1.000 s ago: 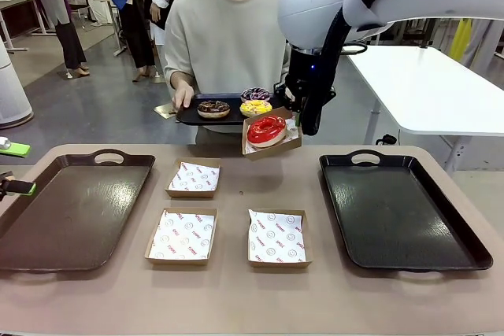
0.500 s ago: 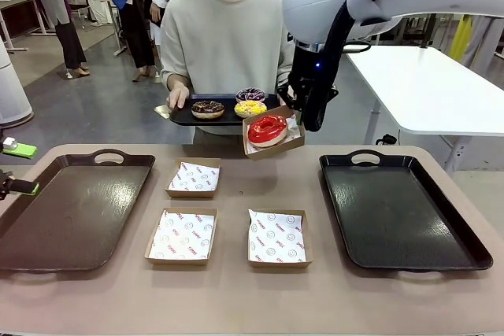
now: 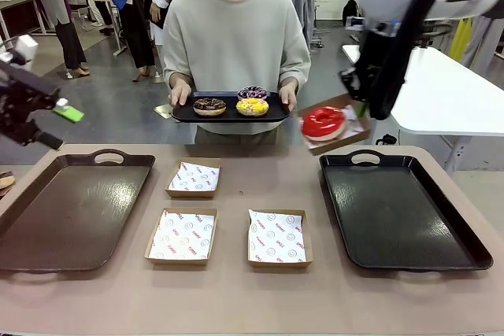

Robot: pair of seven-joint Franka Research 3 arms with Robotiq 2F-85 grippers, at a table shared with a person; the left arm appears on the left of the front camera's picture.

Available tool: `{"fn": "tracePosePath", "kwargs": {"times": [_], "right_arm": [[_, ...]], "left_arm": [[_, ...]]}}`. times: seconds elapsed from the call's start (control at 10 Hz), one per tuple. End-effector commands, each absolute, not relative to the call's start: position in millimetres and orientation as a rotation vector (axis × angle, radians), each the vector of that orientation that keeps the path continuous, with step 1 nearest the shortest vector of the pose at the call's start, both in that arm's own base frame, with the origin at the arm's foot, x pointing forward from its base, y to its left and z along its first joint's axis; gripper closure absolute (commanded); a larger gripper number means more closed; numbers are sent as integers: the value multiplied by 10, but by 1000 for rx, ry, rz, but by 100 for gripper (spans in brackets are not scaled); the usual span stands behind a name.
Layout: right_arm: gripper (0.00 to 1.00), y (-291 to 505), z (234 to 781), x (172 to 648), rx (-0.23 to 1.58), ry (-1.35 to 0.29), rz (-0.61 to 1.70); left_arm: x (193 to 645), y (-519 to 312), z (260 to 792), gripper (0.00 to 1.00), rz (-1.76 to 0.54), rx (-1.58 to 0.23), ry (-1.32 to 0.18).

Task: Individually package the donuts and arrange them on the tray.
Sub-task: Place the picked Paper togo box on the Handle tray while simultaneously picking up another Paper togo box from the table with the other hand.

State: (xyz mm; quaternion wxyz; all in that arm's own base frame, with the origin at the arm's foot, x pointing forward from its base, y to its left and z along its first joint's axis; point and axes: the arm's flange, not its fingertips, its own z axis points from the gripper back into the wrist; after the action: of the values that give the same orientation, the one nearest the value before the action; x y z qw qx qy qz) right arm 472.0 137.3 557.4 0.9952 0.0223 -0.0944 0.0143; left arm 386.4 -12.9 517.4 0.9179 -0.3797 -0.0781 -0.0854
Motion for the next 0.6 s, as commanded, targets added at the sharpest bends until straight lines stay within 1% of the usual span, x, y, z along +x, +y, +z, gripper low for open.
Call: {"fn": "tracePosePath", "kwargs": {"times": [0.0,0.2,0.5], "right_arm": [[99,962,5434,4675,32,-172,-36],[99,598,5248,4644,70,-153,-106],[99,429,4920,4675,115,-112,-113]], "left_arm": [[4239,-420,5116,0,-185,-587,-94],[4672,-909,5038,0,-211,-411,-87],[5249,-1432,4764,0,-221,-184,-87]]}}
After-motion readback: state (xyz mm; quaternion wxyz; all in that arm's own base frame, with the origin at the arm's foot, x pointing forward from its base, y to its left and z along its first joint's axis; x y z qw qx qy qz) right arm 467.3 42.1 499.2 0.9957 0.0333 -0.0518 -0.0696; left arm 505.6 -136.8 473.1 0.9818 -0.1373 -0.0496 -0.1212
